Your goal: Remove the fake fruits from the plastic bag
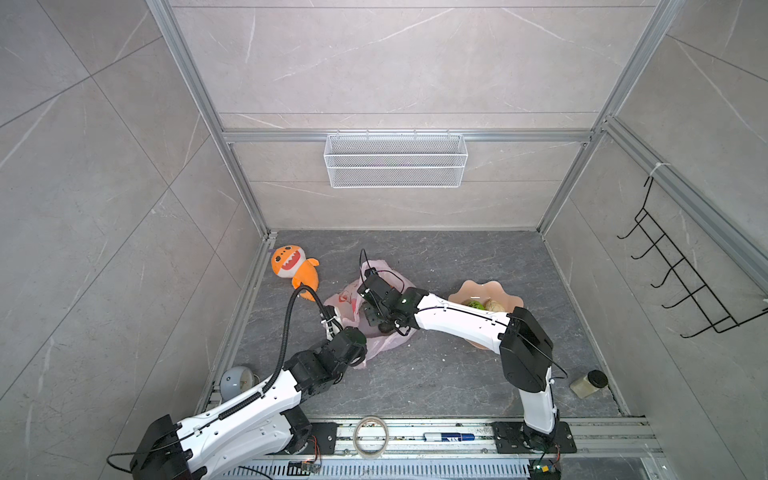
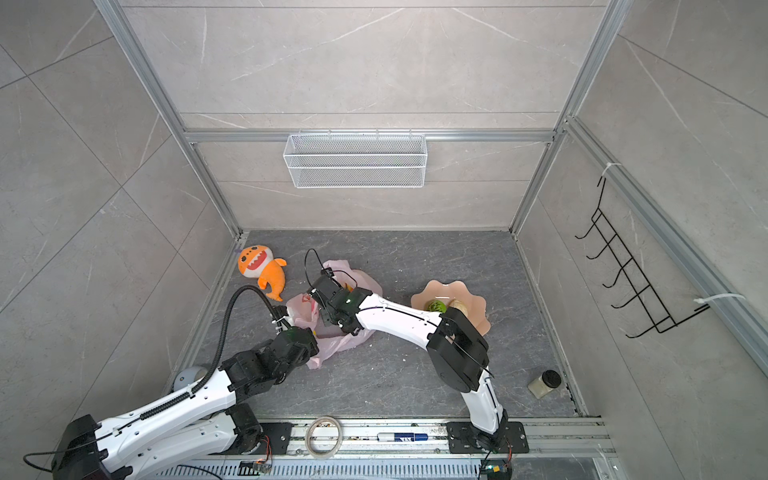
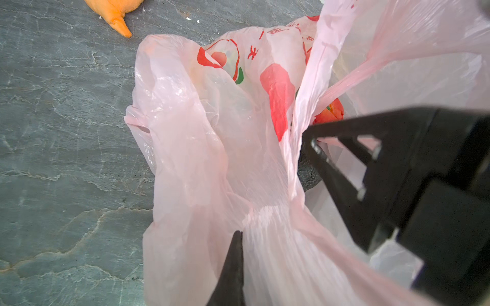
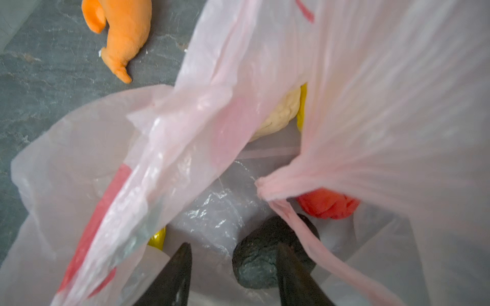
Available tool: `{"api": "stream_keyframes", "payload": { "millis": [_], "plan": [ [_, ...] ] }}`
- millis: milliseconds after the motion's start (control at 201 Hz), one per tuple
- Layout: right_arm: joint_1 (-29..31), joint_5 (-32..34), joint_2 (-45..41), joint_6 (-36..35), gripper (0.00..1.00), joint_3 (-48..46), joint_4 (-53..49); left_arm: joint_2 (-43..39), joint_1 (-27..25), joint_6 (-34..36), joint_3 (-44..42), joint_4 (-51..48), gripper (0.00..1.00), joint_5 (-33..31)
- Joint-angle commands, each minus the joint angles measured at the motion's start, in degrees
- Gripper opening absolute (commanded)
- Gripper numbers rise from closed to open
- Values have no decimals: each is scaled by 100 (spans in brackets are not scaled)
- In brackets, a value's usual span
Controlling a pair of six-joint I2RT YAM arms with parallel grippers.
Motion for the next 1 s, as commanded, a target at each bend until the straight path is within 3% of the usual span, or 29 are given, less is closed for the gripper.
{"api": "stream_keyframes", "payload": {
  "millis": [0, 219, 453, 543, 712, 861, 995],
  "plan": [
    [-109, 214, 265, -60, 56, 296, 62, -122, 16, 35, -21, 92, 0, 20],
    [-238, 59, 904, -94, 56, 1029, -149, -248, 16, 57, -13, -1, 0, -6],
    [-308, -75, 1098, 13, 55, 1167, -166, -264, 16, 52, -33, -17, 0, -24],
    [-323, -170, 996, 12, 46, 1047, -93, -223, 16, 48, -26, 10, 0, -33],
    [-392, -730, 541, -102, 15, 811, -67, -97, 16, 70, -23, 72, 0, -96],
    [-537, -1314, -69, -118, 5, 347, 66, -108, 16, 86, -121, 185, 0, -232],
    [-713, -1807, -603, -180, 4, 22, 94, -143, 16, 79, -158, 200, 0, -277]
  ]
}}
